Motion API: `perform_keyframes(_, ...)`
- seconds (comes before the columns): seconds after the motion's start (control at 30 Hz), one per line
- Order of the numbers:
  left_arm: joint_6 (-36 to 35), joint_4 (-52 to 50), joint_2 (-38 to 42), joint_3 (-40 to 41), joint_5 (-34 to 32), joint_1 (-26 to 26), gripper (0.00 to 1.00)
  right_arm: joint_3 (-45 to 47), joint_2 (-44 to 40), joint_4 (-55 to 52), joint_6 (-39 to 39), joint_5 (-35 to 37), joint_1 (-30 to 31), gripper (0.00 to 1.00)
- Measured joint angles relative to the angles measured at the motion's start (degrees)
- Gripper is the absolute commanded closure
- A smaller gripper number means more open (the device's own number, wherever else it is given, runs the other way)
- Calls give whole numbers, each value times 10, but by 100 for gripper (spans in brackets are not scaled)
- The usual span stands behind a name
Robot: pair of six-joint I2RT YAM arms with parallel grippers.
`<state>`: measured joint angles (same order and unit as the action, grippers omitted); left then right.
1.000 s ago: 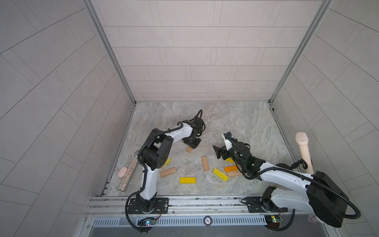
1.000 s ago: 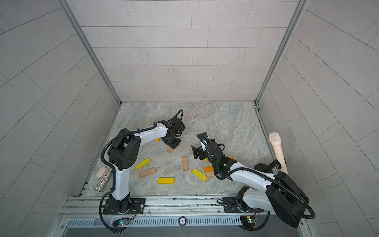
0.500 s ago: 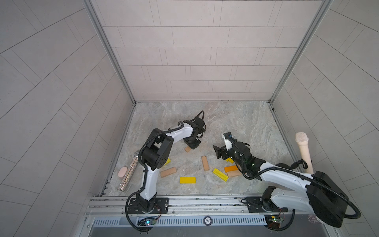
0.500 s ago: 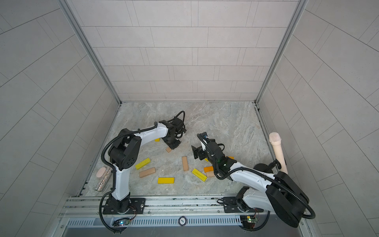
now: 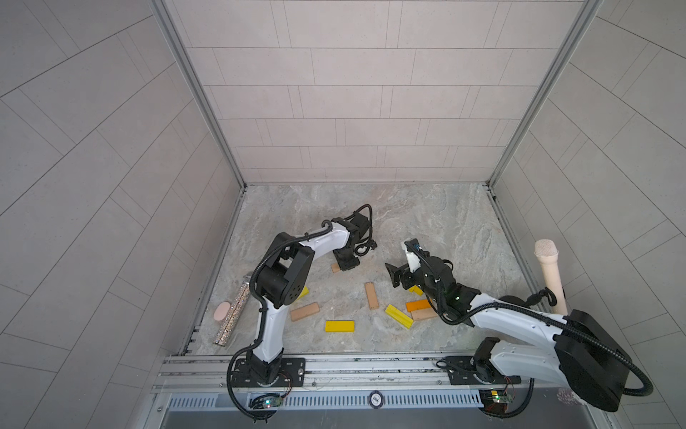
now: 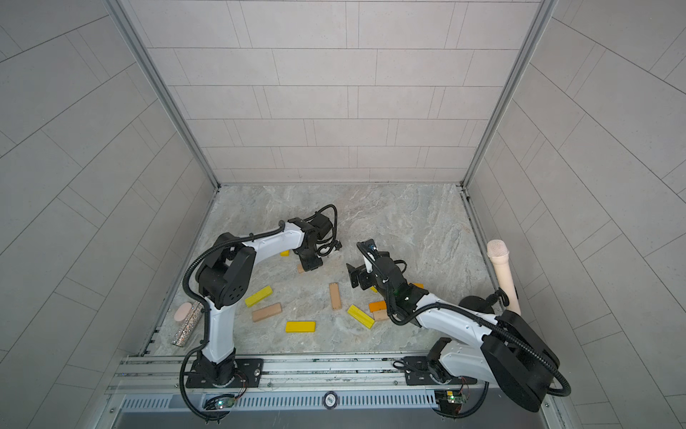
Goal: Assemble the number 8 with building blocks
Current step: Assemble the building block at the center of the board.
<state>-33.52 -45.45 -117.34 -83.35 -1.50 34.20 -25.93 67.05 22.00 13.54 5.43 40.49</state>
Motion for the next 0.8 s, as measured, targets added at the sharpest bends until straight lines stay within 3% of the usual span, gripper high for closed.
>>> perform_keyframes(0.8, -164, 12, 11, 21, -34, -22, 75, 0, 0, 0, 0, 0, 0, 0)
